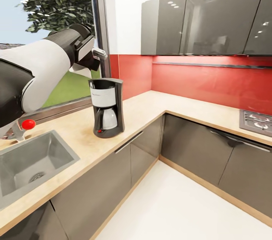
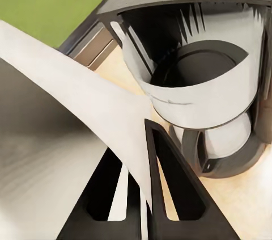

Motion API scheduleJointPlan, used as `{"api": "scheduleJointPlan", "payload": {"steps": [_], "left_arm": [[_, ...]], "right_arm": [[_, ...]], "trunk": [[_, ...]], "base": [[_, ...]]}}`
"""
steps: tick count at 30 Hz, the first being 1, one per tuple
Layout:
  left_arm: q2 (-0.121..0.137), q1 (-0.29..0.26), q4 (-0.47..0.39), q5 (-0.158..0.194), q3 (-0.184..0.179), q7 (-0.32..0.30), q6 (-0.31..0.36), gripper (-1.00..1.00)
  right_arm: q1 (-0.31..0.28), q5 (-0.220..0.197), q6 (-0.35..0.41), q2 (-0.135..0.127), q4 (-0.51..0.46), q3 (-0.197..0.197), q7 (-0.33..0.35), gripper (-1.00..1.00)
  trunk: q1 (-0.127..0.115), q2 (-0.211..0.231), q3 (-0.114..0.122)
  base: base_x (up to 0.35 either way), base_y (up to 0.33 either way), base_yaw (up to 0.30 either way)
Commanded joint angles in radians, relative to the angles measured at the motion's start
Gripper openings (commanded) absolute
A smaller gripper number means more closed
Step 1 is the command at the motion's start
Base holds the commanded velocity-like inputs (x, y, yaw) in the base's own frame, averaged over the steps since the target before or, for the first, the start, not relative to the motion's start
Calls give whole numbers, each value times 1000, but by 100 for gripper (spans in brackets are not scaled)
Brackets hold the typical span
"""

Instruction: Set up a coffee station on the kitchen countertop: keep the coffee maker on the countertop, move the bottle of coffee from the kitchen shelf to the counter next to the coffee maker, place a paper coffee filter on top of the coffee maker, put the saucer next to the coffee maker with the coffee cup on the saucer, and place the electric kettle next to the coffee maker.

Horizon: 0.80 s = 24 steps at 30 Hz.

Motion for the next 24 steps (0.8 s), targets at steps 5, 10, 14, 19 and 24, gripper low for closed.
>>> {"api": "scheduleJointPlan", "payload": {"steps": [5, 10, 14, 19, 24], "left_arm": [[0, -1, -1, 6, -9, -1, 3, -100], [-1, -1, -1, 6, -9, -1, 2, -100], [-3, 2, 0, 5, -11, -1, 2, -100], [-1, 12, 0, 6, -9, -6, 2, -100], [5, 25, 0, 6, -8, -89, 2, -100]], "right_arm": [[-1, 9, -3, 0, 1, 0, 0, 100], [-1, 9, -3, 0, 1, 0, 0, 100], [-1, 9, -3, 0, 1, 1, -1, 100], [-1, 10, -3, 0, 1, 1, 0, 100], [-1, 10, -3, 0, 1, 1, 0, 100]], "trunk": [[0, -1, -1], [0, -1, -1], [0, -1, -1], [0, -1, -1], [0, -1, -1]], "base": [[104, 0, 0], [125, -49, 0], [77, -43, 0], [7, -4, 0], [1, 0, 0]]}}
